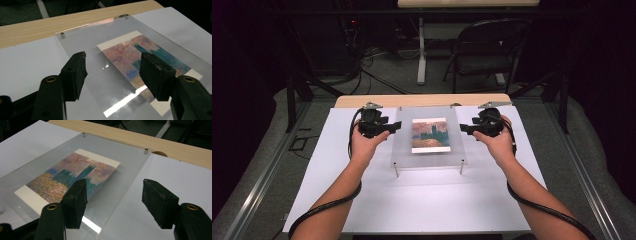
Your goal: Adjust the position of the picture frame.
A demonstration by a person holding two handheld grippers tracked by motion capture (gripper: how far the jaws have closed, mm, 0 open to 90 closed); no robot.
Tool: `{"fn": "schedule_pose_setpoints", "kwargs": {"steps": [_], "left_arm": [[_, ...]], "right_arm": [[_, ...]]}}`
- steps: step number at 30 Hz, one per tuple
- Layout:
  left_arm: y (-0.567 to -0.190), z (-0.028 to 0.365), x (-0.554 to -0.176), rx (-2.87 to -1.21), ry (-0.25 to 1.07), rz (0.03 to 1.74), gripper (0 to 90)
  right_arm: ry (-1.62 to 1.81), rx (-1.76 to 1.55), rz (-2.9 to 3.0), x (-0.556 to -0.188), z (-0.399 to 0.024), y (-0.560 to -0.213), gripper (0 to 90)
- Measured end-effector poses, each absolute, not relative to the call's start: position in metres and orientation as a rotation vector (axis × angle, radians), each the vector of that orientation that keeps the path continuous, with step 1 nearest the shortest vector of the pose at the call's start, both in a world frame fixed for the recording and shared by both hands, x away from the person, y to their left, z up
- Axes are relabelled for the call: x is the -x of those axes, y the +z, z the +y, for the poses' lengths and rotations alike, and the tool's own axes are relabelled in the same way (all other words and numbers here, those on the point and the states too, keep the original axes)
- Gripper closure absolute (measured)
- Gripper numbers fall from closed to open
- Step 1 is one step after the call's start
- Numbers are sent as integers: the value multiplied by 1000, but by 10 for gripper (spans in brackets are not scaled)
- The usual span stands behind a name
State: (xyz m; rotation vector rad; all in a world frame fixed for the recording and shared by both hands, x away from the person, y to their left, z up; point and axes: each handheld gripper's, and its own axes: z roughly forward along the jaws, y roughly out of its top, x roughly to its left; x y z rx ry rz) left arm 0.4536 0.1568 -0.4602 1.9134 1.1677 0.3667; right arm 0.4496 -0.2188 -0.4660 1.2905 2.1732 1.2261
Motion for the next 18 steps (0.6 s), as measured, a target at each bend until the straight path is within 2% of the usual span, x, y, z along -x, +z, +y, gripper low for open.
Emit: {"fn": "schedule_pose_setpoints", "kwargs": {"steps": [18], "left_arm": [[-488, 155, -493, -1882, 295, 1275, 374]], "right_arm": [[1203, -1319, 2203, -490, -210, -487, 362]]}}
